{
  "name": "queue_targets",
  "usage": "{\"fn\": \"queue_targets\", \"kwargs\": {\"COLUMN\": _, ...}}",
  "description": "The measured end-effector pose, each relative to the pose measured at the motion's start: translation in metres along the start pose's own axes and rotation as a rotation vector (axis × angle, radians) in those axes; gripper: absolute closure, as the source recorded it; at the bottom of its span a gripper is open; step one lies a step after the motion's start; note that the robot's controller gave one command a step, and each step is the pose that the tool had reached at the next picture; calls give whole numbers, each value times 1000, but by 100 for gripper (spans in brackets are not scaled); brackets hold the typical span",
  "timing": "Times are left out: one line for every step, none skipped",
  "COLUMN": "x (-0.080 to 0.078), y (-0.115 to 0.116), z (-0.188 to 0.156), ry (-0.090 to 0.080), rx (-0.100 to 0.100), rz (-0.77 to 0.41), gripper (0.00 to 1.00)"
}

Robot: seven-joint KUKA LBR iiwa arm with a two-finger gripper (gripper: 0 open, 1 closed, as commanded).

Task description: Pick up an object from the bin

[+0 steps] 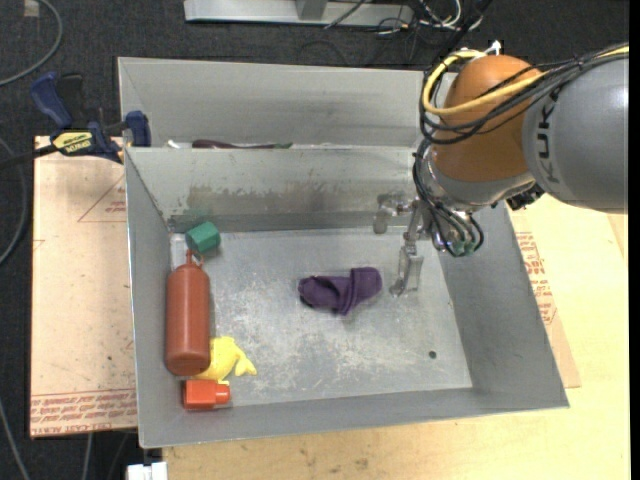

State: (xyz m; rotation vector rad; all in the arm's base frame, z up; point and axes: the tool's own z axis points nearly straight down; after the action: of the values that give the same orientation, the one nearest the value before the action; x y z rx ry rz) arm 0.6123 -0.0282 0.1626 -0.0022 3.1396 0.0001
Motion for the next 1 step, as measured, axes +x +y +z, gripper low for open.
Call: {"fn": "queue_targets", "kwargs": {"x": 0, "y": 0, "z": 0, "ry": 0, "rx": 0, "rz": 0, "gripper": 0}}
